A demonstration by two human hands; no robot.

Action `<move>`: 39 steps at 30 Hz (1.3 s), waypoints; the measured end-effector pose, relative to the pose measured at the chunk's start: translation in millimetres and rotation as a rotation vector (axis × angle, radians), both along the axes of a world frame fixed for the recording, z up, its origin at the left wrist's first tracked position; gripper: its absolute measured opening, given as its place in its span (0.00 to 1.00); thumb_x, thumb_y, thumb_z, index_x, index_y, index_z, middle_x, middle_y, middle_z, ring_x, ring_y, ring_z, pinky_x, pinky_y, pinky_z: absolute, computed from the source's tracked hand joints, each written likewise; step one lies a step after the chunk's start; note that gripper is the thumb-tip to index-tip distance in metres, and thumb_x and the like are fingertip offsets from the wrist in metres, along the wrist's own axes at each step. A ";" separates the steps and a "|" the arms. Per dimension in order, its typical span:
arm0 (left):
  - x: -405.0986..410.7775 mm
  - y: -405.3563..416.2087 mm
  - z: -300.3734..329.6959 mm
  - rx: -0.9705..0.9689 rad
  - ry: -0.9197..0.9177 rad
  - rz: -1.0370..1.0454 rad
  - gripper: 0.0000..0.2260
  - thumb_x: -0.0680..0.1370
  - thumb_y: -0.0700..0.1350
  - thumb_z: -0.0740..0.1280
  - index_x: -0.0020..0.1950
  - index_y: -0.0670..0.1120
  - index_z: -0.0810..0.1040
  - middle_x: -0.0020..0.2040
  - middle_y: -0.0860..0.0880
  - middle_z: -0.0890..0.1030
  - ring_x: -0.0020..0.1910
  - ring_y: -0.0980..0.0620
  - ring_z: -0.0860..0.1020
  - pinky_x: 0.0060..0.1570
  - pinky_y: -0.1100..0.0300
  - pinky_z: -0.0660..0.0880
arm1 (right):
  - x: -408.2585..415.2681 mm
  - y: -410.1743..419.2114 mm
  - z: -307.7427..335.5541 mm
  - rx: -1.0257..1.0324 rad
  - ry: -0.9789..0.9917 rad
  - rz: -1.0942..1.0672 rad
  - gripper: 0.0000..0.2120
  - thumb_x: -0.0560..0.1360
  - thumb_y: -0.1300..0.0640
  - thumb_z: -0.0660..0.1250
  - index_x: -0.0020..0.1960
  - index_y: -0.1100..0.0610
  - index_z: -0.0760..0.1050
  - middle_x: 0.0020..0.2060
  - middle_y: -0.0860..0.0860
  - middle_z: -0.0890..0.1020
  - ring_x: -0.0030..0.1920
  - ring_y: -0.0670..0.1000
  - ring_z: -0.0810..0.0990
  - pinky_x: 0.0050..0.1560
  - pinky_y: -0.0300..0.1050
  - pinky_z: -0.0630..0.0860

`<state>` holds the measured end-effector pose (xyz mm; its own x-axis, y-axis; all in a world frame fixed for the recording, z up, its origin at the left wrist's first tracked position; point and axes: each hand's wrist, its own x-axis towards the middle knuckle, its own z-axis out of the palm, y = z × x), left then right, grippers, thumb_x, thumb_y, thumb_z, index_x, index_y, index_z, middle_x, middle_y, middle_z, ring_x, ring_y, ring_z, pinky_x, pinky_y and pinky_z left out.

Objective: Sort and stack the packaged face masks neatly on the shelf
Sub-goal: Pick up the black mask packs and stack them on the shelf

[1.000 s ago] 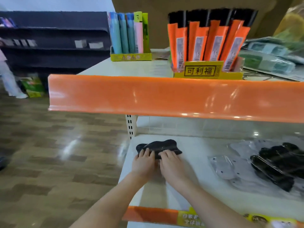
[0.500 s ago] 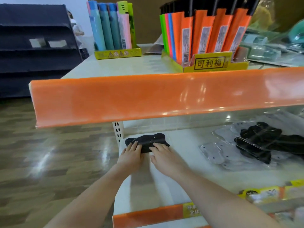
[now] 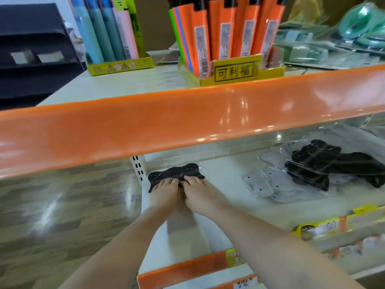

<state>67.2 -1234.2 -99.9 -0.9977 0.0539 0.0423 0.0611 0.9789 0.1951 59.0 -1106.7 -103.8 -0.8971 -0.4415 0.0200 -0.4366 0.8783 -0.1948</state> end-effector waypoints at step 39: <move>9.2 361.5 -13.8 0.148 0.215 -0.315 0.19 0.76 0.50 0.56 0.58 0.45 0.80 0.57 0.46 0.82 0.57 0.46 0.80 0.56 0.50 0.76 | 15.1 373.4 -23.1 -0.154 0.424 -0.396 0.30 0.56 0.55 0.81 0.57 0.59 0.81 0.55 0.55 0.82 0.53 0.54 0.82 0.52 0.48 0.79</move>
